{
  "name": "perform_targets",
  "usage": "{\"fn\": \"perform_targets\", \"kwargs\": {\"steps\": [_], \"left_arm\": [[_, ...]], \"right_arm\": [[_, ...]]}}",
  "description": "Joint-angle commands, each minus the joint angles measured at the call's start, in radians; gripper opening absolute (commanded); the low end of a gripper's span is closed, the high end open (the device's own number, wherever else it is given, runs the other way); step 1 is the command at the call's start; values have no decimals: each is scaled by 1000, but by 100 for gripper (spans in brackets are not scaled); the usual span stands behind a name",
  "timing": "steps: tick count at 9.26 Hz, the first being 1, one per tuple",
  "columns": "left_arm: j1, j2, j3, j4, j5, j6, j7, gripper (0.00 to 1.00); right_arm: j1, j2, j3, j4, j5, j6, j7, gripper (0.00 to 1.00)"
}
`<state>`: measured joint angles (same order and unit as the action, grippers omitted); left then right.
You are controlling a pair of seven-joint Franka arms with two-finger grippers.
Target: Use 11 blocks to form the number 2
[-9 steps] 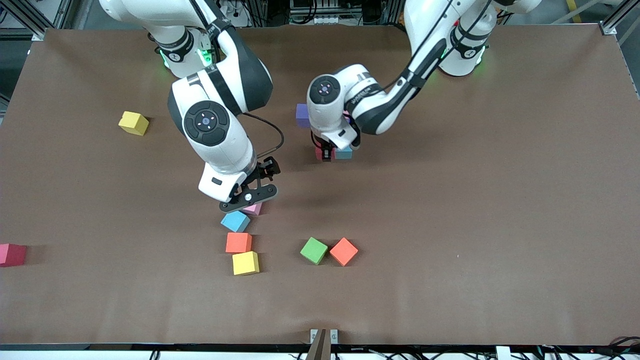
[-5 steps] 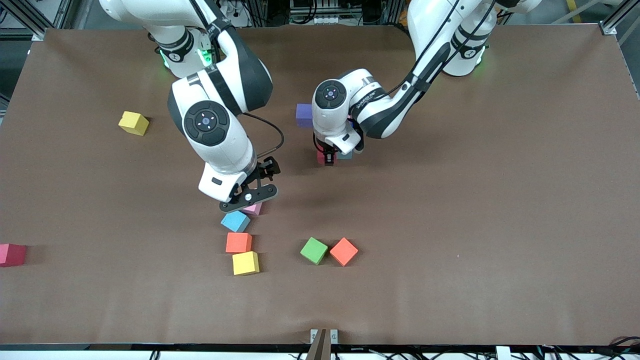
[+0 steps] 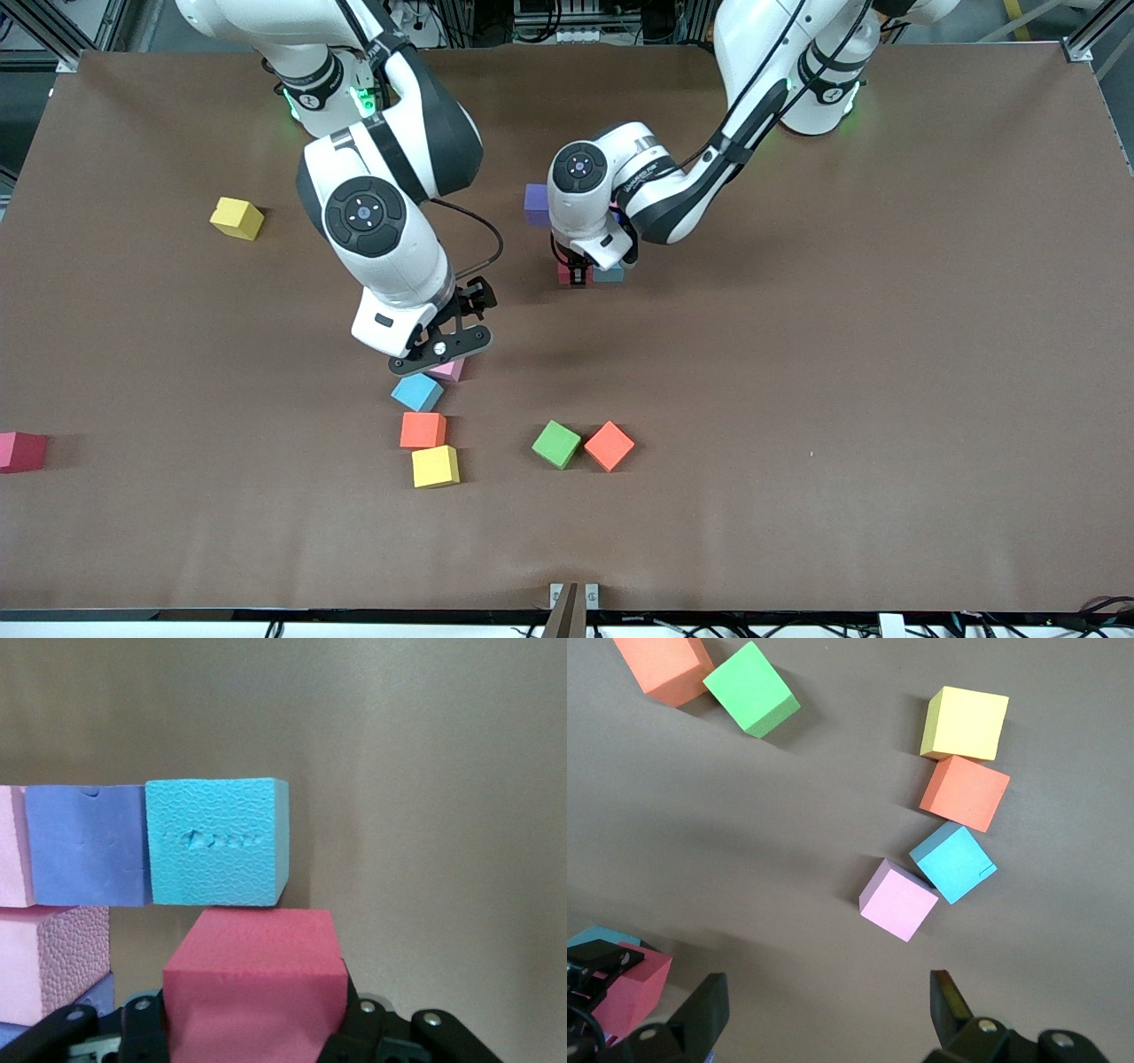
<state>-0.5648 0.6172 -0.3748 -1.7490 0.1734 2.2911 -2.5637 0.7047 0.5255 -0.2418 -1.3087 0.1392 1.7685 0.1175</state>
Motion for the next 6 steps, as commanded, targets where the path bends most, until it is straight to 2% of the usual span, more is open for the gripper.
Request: {"fn": "perform_targets", "kwargs": {"steps": [1,6], "left_arm": [[-7,2,2,-6,-23,19,5,0],[-12,24,2,-4,-23,33,10,0]], "right_arm": [[-4,-45,4,-37,11,-4,-25,100],[-11,-50,4,-38,11,0,-51,100]]}}
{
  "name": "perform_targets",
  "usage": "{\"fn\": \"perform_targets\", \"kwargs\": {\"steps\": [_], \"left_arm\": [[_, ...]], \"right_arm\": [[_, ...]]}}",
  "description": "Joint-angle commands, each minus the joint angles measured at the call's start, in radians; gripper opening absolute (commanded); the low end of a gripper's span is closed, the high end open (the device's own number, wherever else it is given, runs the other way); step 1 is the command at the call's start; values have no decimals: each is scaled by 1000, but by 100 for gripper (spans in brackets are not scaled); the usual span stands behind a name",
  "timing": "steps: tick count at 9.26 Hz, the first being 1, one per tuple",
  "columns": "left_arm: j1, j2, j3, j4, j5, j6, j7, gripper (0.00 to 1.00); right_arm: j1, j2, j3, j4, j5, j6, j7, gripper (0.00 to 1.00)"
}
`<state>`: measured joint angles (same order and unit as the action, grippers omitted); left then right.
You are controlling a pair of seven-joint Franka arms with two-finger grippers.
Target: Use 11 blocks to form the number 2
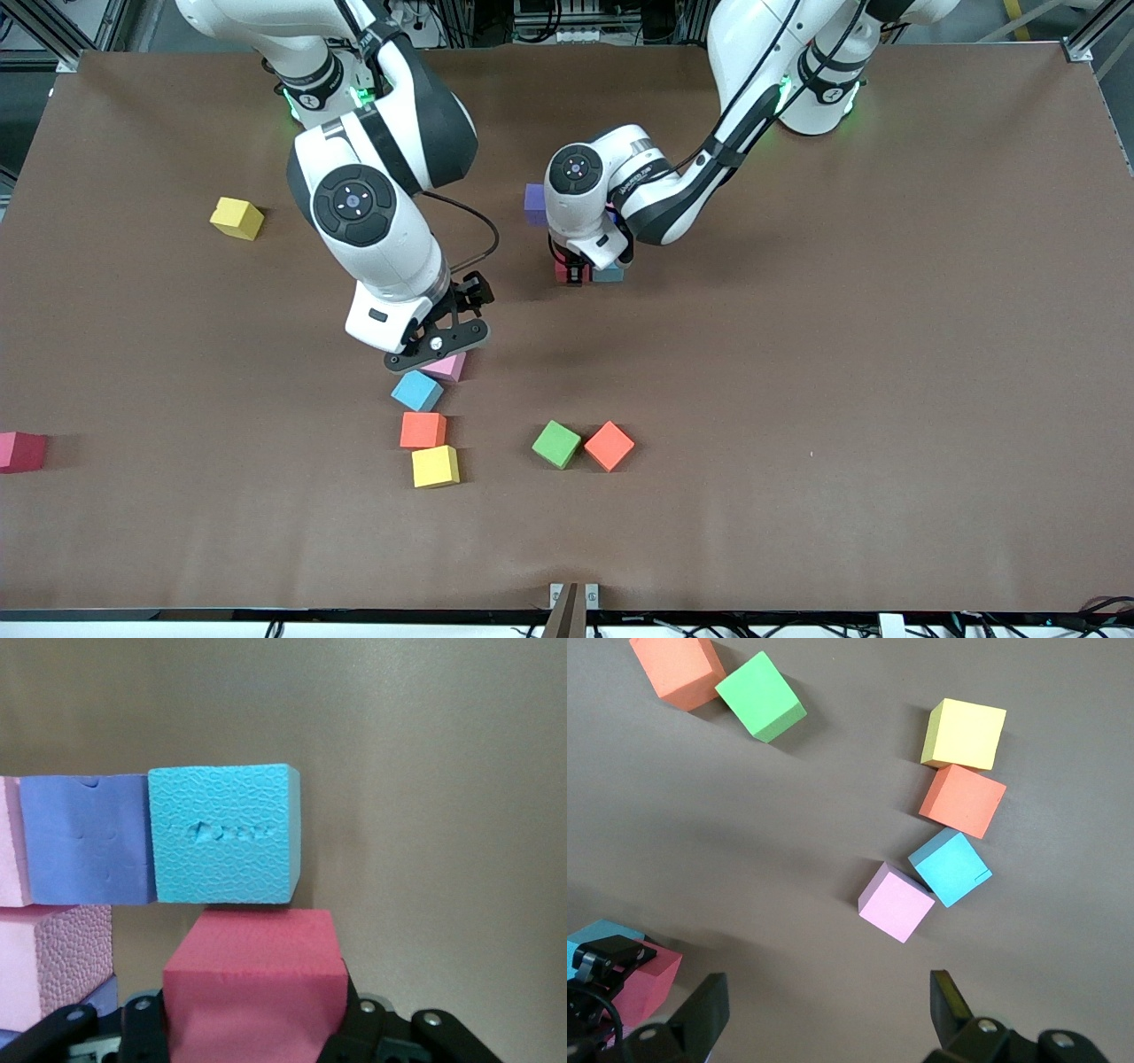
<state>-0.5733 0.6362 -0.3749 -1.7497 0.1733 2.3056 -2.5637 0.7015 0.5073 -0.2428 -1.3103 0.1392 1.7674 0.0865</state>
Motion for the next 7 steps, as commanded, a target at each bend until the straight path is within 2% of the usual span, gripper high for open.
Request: {"fn": "perform_targets", "kwargs": {"steps": [1,7], "left_arm": [[-4,10,2,-5,-23,27,11,0],[-4,37,2,-5,-17,46,16,0]], "right_arm": [[-20,-30,5,-37,10,1,-27,100],[-45,-29,13,-44,11,4,-65,100]]}}
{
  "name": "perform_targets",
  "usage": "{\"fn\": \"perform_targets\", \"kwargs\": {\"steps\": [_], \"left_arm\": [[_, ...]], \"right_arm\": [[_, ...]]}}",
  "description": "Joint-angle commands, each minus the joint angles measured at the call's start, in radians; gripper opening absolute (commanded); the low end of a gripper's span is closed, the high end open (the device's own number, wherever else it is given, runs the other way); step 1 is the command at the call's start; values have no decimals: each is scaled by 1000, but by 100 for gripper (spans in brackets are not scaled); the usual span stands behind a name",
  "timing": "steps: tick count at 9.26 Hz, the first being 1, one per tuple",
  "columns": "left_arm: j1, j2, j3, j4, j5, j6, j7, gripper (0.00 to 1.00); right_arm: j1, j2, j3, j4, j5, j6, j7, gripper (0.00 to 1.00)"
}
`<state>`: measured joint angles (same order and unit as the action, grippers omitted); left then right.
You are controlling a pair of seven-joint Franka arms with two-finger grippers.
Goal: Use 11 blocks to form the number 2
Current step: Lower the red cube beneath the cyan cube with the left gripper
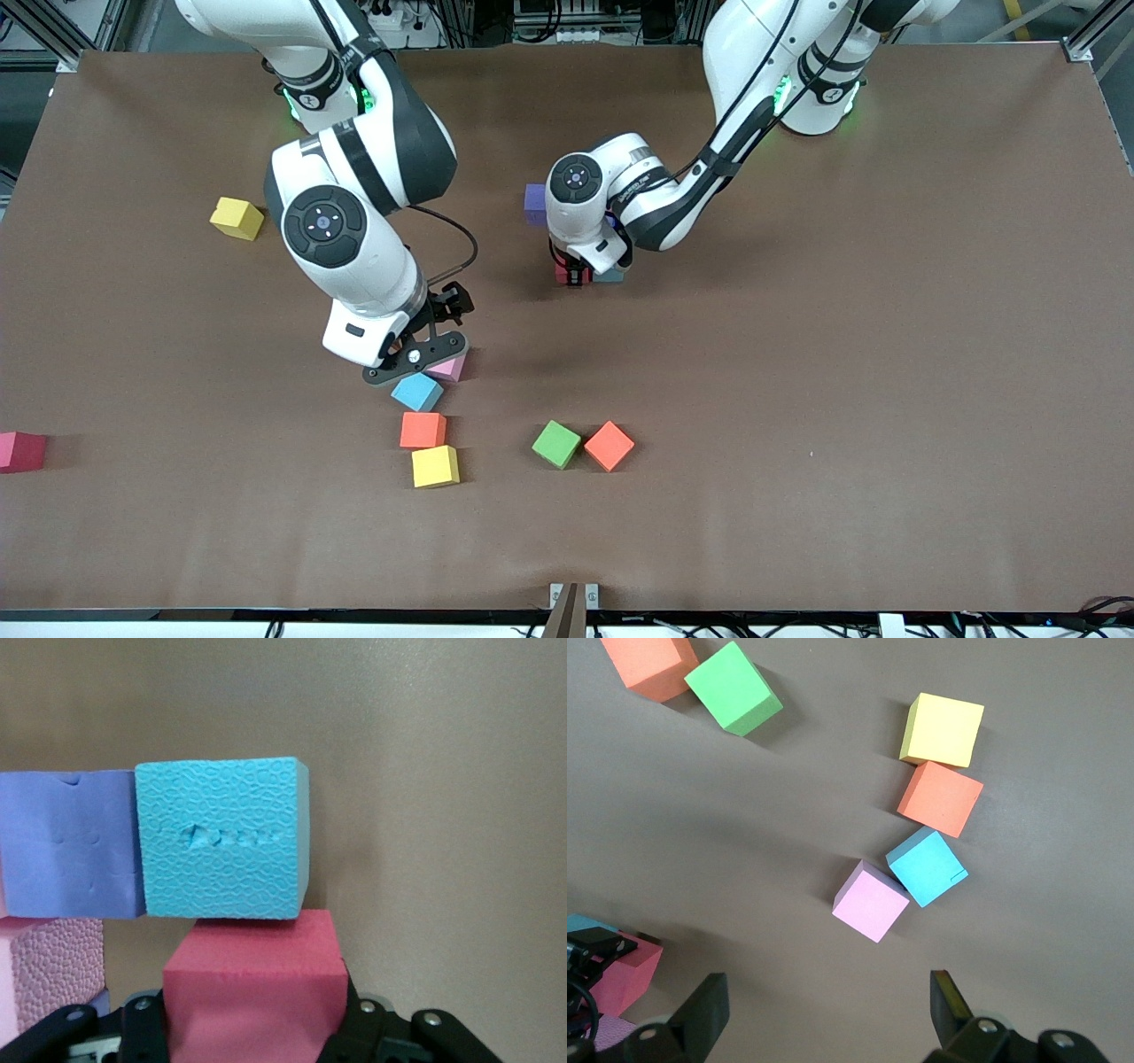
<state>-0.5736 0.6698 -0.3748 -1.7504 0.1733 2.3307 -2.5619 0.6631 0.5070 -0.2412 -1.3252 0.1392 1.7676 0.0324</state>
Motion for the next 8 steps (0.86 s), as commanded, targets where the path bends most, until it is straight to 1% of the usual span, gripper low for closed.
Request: {"fn": "perform_targets", "kwargs": {"steps": [1,8], "left_arm": [[-5,13,2,-5,-15,25,14,0],[-6,22,2,-17,-11,35,14,0]], "right_arm": [[-7,-28,11,-29,11,4,-8,100],[-8,-28,13,-28,11,6,-9,100]]}}
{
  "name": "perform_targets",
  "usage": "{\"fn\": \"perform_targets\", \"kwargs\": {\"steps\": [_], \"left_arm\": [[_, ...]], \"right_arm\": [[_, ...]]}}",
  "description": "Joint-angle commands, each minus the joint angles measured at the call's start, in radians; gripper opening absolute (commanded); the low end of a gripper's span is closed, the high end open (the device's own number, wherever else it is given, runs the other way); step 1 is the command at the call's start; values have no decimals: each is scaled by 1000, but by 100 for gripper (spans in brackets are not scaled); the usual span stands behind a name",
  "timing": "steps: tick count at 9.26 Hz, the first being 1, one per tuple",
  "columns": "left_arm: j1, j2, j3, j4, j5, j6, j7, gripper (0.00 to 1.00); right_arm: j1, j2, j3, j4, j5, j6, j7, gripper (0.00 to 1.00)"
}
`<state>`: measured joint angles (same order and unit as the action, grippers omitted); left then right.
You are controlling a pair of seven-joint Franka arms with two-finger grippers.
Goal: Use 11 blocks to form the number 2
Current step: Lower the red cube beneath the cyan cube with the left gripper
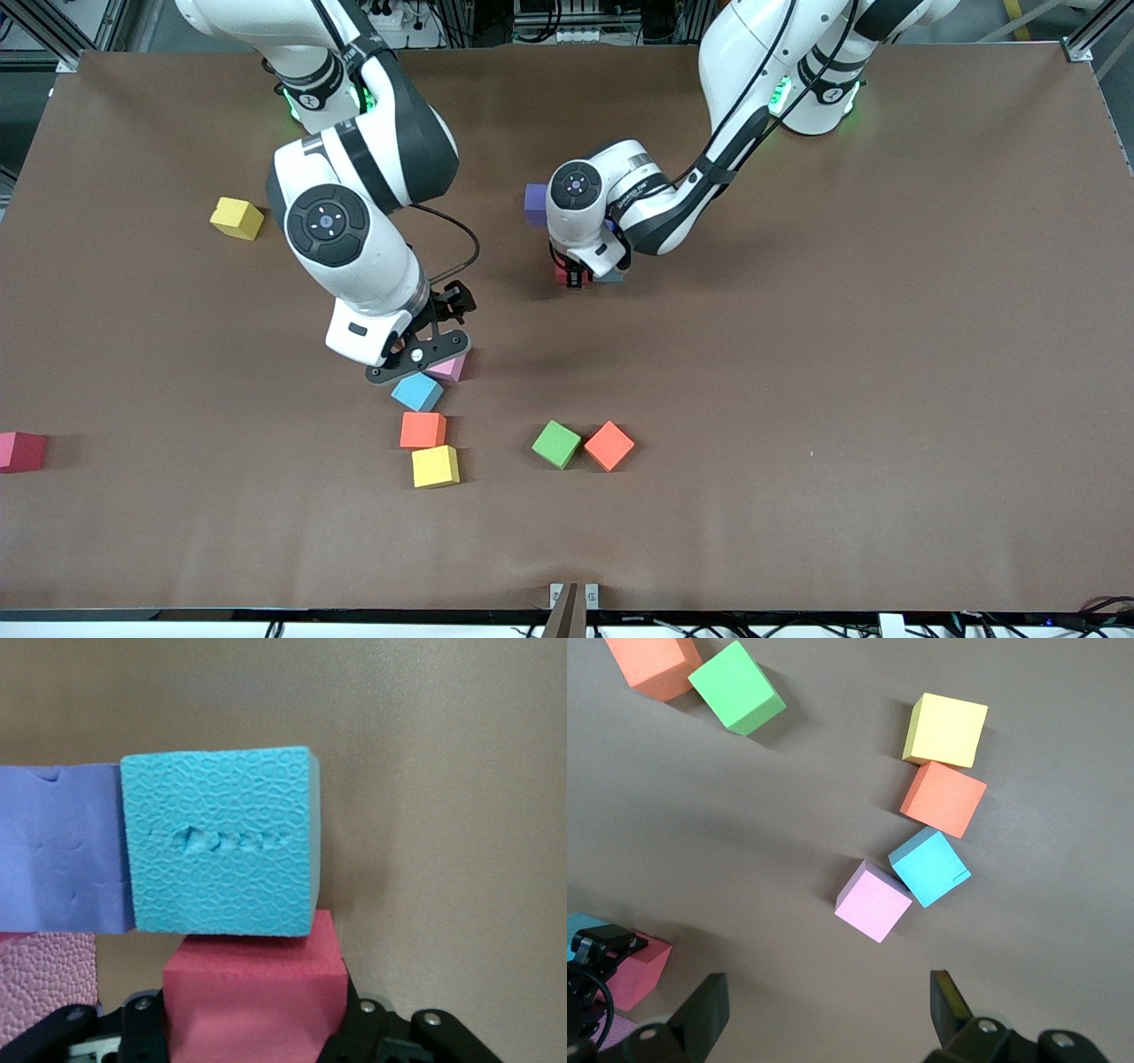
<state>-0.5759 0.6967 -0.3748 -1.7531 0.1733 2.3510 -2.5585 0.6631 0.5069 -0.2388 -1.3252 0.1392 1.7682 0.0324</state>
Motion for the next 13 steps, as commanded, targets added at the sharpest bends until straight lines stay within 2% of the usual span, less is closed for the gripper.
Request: {"fn": "perform_targets", "kwargs": {"steps": [1,6,7,8,9,13], "left_arm": [[-4,1,2,-17,-11,14,12,0],[-2,3,2,-28,-11,16,38,0],[-1,3,2,-29,-11,23,47,20],[1,3,2,-28,-11,25,49,69],[-2,3,2,-28,-12,24,50,73],[-2,-6,2,-28,-14,14,44,73]], "right_arm": [[-8,-27,10,-28,11,7,-9,100],[-10,-27,19,-28,11,8,-9,100],[-10,-27,19,-28,11,8,-9,100],[-10,-27,19,-28,11,8,-9,100],[-10,-27,19,-28,11,8,-9,100],[-10,-27,19,-28,11,7,-9,100]]}}
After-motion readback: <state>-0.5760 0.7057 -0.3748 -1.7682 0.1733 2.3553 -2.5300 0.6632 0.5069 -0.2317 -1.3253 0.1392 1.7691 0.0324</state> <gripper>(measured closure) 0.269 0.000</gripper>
